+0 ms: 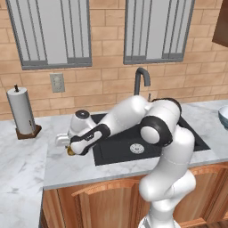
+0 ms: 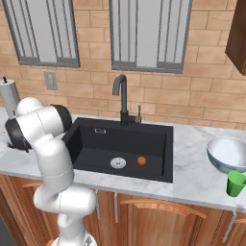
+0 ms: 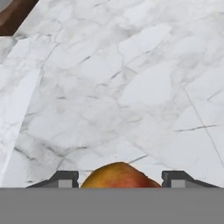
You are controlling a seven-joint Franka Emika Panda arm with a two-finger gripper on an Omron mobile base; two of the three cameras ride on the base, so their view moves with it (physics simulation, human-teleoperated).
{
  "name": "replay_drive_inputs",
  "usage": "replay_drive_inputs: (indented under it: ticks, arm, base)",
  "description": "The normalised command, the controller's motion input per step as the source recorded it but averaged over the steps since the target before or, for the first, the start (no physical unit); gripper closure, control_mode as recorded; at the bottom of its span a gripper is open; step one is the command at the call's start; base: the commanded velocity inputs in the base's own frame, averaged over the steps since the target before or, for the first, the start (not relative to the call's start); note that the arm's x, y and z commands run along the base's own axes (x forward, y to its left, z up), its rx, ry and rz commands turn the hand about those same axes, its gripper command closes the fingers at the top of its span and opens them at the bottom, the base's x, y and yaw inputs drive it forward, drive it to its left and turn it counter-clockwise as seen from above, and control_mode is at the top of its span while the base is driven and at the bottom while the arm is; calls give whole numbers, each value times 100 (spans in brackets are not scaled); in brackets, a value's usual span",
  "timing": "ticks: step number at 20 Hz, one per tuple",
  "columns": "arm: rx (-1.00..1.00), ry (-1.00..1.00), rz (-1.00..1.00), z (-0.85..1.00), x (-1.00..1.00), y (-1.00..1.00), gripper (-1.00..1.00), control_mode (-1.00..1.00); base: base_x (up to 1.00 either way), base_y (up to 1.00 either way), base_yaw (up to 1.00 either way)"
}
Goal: Remove the mango and tangerine from the sink. Then move the bowl and cup from the counter to the sink for washing.
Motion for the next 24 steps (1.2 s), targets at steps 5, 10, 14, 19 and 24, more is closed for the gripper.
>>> replay_drive_inputs:
  ticks: [5, 10, 14, 19, 24]
  arm:
    - [0, 7, 0, -20, 0, 8, 100, -100]
    - [0, 5, 0, -22, 0, 9, 100, -100]
    - [0, 2, 0, -22, 0, 9, 100, -100]
    - [0, 0, 0, -22, 0, 11, 100, -100]
    - [0, 0, 0, -22, -3, 10, -100, -100]
  base:
    - [0, 0, 0]
    - [0, 0, 0]
    - [0, 0, 0]
    - [0, 0, 0]
    - [0, 0, 0]
